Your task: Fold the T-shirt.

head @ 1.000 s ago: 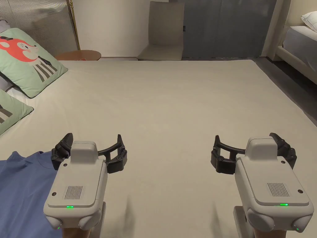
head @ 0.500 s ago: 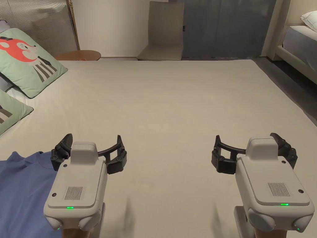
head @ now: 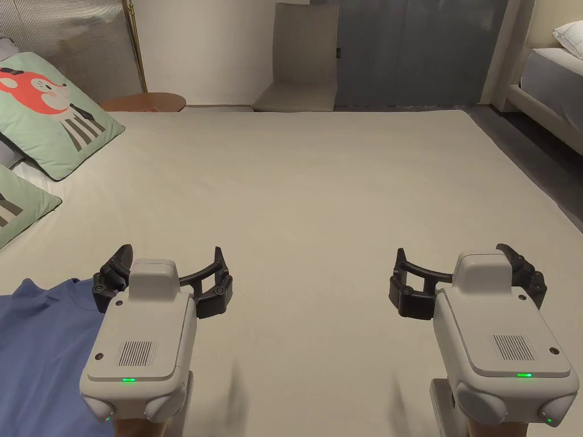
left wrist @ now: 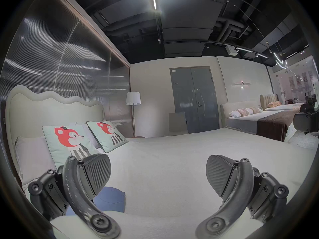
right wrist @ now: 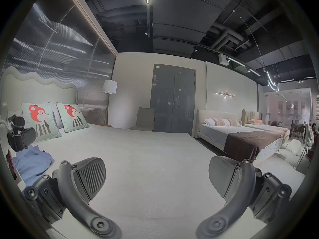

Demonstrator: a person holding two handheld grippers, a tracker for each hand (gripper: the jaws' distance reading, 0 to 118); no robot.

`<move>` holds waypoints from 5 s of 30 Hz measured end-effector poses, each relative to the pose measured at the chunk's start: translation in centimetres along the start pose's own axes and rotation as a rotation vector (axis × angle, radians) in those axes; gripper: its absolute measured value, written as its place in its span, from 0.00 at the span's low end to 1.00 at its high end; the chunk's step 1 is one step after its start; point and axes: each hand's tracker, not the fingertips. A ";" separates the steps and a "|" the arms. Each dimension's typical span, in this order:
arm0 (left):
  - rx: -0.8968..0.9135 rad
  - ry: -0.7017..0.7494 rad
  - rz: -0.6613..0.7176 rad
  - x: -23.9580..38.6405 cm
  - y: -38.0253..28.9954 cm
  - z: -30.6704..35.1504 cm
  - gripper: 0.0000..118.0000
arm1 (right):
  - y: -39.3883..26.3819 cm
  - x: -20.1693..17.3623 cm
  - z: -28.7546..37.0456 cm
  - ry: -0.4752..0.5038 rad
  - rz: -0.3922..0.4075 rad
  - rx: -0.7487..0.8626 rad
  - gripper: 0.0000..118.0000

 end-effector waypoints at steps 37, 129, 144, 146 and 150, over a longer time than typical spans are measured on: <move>-0.051 0.494 0.006 -20.4 -0.6 9.1 0.00 | 1.8 -20.5 -3.2 0.450 -0.022 -0.001 0.01; -0.372 -0.692 0.131 12.6 14.7 -8.3 0.02 | 2.8 4.4 -0.5 -0.014 -0.044 0.055 0.01; -0.969 -0.611 -0.078 18.9 -7.9 -8.5 0.03 | -0.6 7.2 0.9 -0.068 -0.059 -0.036 0.01; -0.975 -0.579 -0.078 18.6 -9.2 -8.4 0.03 | -0.8 7.0 1.0 -0.064 -0.056 -0.044 0.01; -0.955 -0.577 0.002 17.6 -7.6 -8.5 0.06 | -0.9 6.6 0.8 -0.053 -0.051 -0.054 0.01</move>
